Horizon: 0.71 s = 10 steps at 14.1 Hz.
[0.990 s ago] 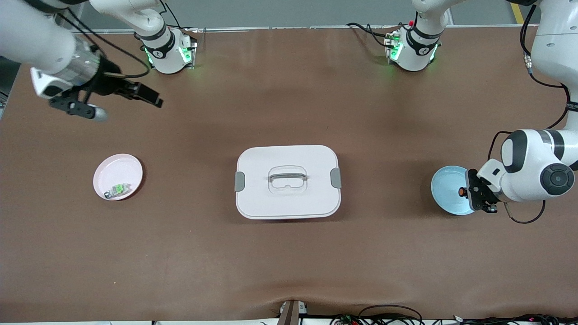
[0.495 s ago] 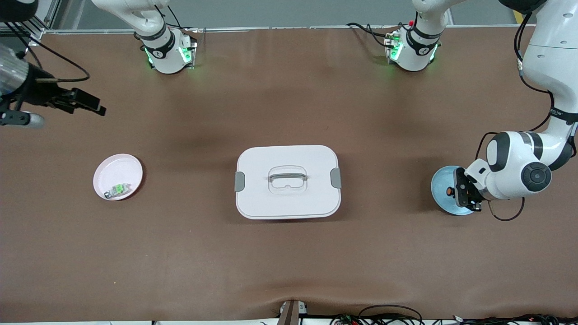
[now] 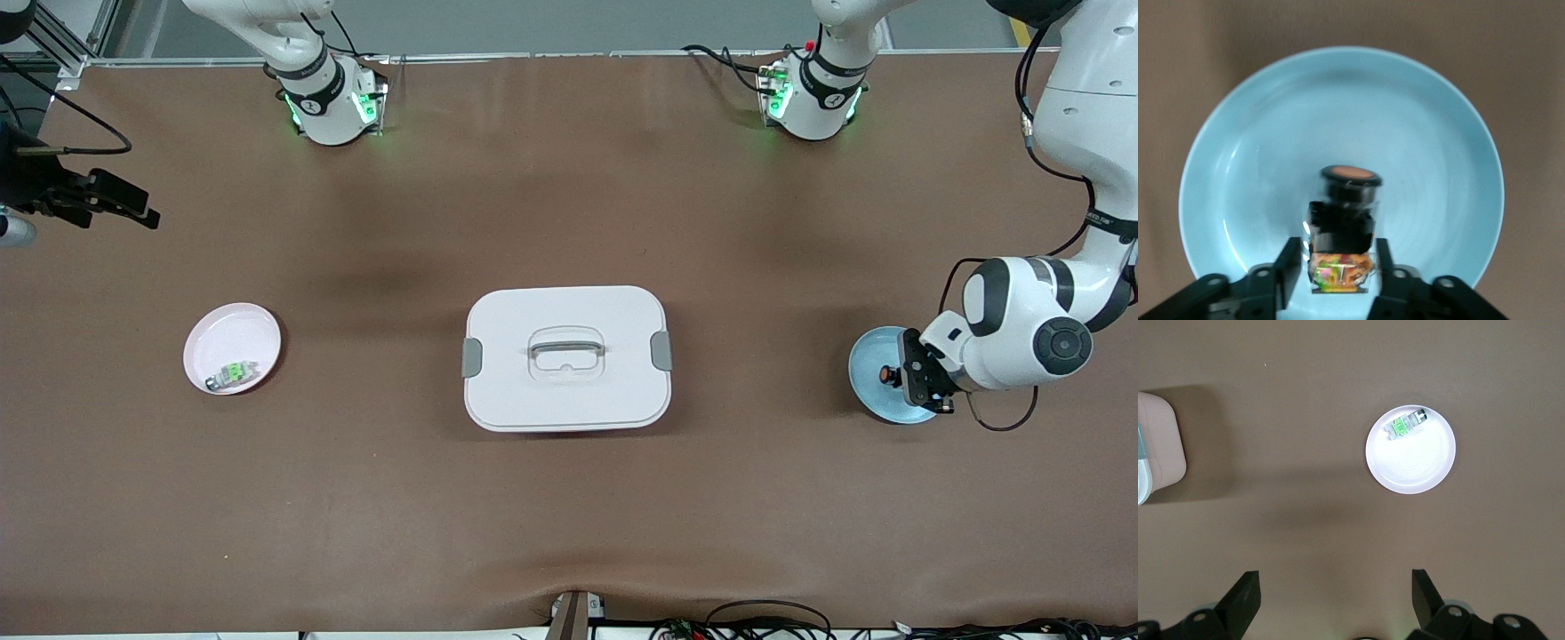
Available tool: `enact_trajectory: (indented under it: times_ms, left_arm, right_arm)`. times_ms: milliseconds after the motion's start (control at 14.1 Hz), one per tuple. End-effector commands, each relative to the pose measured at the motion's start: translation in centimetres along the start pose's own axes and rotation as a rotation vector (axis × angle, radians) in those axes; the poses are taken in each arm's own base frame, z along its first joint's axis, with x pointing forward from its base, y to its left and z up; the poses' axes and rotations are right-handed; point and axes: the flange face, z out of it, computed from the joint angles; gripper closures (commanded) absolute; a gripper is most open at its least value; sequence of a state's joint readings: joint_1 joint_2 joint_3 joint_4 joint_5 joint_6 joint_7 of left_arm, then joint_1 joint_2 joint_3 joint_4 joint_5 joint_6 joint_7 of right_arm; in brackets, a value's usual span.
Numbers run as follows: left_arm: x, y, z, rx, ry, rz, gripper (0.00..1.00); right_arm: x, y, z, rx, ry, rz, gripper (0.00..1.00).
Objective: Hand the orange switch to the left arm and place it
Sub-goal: 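Open the left gripper to release the switch on the blue plate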
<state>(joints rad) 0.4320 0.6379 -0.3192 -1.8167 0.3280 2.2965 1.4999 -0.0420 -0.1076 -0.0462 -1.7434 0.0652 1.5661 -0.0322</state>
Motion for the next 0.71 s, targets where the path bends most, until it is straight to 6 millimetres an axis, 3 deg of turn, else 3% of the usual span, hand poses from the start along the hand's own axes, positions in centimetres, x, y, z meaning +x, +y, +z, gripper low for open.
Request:
enact_trajectory:
  times_ms: [0,354,495,637]
  left_arm:
    - [-0.6,0.4,-2.1,0.024,-0.014,-0.057,0.0]
    - [0.1,0.7,-7.8,0.036,-0.017,-0.24,0.0]
    - [-0.1,1.8,-9.8,-0.027,0.017,-0.474,0.0]
    - [0.4,2.0,-13.8,-0.017,0.031,-0.64,0.0]
  right_arm:
    - [-0.5,0.3,-2.5,-0.042,0.039,-0.018,0.0]
    - [-0.1,0.6,-5.3,-0.048,0.099,0.003,0.0]
    - [-0.1,1.1,-6.2,-0.048,0.117,0.009,0.0]
    - [-0.2,1.0,-6.2,-0.047,0.118,0.009,0.0]
